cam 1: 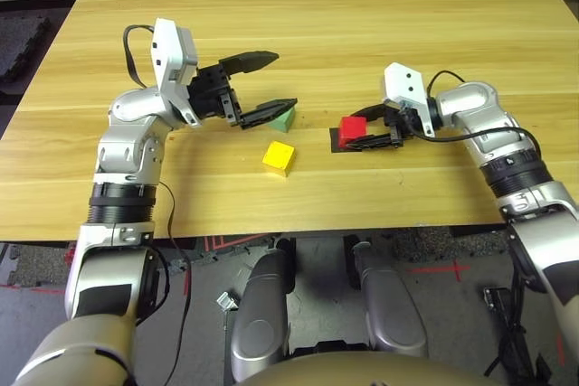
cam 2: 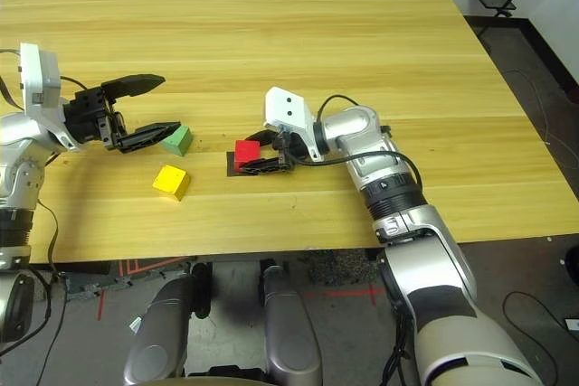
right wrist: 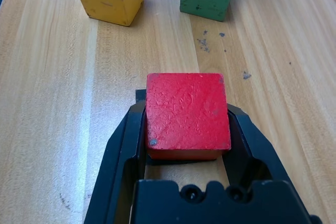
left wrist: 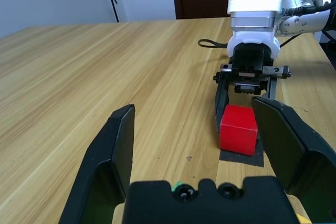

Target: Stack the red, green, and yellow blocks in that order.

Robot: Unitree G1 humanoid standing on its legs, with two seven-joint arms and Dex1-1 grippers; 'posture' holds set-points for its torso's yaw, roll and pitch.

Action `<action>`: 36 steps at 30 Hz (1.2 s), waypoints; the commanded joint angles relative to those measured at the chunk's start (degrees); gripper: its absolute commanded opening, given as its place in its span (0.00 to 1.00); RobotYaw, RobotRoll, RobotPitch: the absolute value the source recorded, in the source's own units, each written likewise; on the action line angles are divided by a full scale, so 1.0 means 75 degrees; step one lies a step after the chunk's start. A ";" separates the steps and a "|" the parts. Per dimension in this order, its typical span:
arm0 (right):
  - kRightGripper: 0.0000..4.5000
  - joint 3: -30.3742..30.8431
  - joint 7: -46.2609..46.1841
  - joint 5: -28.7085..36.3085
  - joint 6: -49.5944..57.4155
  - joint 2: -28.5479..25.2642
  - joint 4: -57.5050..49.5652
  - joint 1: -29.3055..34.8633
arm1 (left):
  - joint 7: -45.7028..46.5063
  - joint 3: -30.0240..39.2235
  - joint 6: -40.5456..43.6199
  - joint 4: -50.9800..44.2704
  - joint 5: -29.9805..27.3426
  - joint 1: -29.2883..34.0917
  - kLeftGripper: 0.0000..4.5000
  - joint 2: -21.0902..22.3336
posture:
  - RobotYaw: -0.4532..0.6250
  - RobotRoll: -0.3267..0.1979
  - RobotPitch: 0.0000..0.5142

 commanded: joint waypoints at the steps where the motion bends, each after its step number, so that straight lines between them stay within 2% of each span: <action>1: 0.46 -0.0037 0.0034 -0.0069 -0.0097 0.0054 0.0074 0.0005 | -0.0007 -0.0073 0.0012 -0.0088 0.0075 0.0080 1.00 -0.0010 | 0.79 0.73 0.53; 8: 0.46 -0.0020 0.0089 -0.0025 0.0057 0.0094 -0.0067 0.0082 | 0.0050 -0.0069 0.0026 -0.0117 0.0072 0.0114 1.00 -0.0010 | 0.79 0.73 0.53; 15: 0.99 -0.0161 0.0246 0.0126 0.0260 0.0033 -0.0169 -0.0041 | 0.0059 -0.0107 0.0007 -0.0027 0.0104 0.0092 1.00 -0.0032 | 0.79 0.73 0.52; 21: 0.99 -0.0462 0.0960 0.0490 0.0696 -0.0588 -0.0755 -0.0328 | 0.0028 -0.0150 -0.0028 0.0153 0.0155 -0.0004 1.00 -0.0055 | 0.77 0.72 0.53; 27: 0.99 -0.0891 0.1735 0.0960 0.1231 -0.1629 -0.1472 -0.0404 | 0.0063 -0.0251 -0.0022 0.0153 0.0262 0.0092 1.00 -0.0059 | 0.76 0.71 0.53; 29: 0.99 -0.1033 0.1926 0.1107 0.1518 -0.2003 -0.1630 -0.0357 | 0.0242 -0.0356 0.0020 0.0064 0.0522 0.0177 1.00 0.0038 | 0.74 0.72 0.53; 31: 0.99 -0.1142 0.1953 0.1139 0.1675 -0.2316 -0.1715 -0.0272 | 0.0692 -0.0449 0.0363 -0.0295 0.0776 0.0263 1.00 0.0099 | 0.74 0.72 0.53; 36: 0.99 -0.1630 0.1431 0.1302 0.2156 -0.2731 -0.2162 0.0241 | 0.2618 -0.0374 0.2765 -0.2746 0.0674 0.0757 1.00 0.0057 | 0.70 0.75 0.54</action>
